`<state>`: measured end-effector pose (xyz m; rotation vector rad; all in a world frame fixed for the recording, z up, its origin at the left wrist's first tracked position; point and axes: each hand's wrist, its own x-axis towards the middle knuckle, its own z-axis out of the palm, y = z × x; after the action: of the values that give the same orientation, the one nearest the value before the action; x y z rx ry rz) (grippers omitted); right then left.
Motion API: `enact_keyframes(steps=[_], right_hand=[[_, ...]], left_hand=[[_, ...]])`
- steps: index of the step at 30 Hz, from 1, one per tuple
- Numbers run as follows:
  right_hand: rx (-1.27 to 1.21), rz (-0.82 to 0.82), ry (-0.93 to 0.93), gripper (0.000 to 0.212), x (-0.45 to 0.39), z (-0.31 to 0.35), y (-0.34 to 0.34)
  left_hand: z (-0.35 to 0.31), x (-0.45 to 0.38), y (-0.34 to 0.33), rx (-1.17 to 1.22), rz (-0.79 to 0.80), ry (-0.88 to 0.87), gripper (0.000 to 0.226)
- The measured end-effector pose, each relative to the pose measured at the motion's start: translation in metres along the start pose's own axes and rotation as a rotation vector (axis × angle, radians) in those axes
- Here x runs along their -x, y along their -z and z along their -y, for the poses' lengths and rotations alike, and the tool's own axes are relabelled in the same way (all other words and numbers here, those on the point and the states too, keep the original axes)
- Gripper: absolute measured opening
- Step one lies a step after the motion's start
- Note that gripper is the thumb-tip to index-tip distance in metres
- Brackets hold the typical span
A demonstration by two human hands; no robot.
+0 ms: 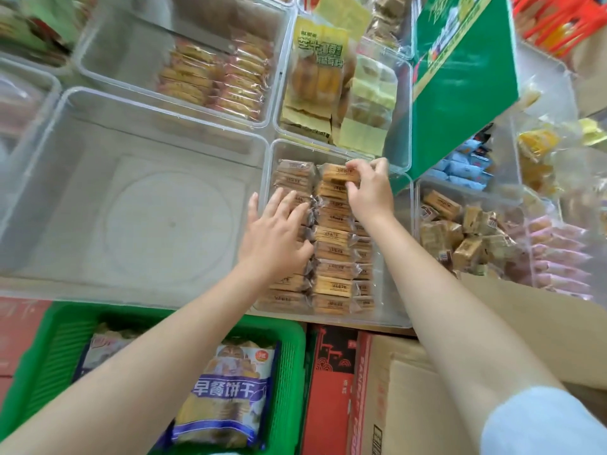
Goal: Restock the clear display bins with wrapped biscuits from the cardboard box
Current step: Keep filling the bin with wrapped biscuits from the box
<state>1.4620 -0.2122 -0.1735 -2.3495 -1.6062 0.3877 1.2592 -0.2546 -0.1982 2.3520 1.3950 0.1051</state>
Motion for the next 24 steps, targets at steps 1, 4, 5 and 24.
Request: enact_keyframes(steps=[1, 4, 5, 24], right_hand=[[0.004, 0.022, 0.005, 0.034, 0.002, 0.002, -0.003], [0.053, 0.019, 0.064, 0.040, 0.012, 0.002, -0.012], [0.082, 0.041, 0.089, 0.042, 0.015, 0.003, -0.016], [-0.625, 0.027, -0.120, 0.024, 0.225, -0.019, 0.144]], left_hand=[[-0.001, 0.001, 0.001, 0.004, 0.002, 0.001, 0.073], [-0.005, 0.003, 0.003, -0.004, 0.020, 0.000, 0.073], [-0.004, 0.004, 0.005, -0.015, 0.026, 0.012, 0.074], [-0.110, 0.130, 0.013, 0.443, -0.302, -0.322, 0.028]])
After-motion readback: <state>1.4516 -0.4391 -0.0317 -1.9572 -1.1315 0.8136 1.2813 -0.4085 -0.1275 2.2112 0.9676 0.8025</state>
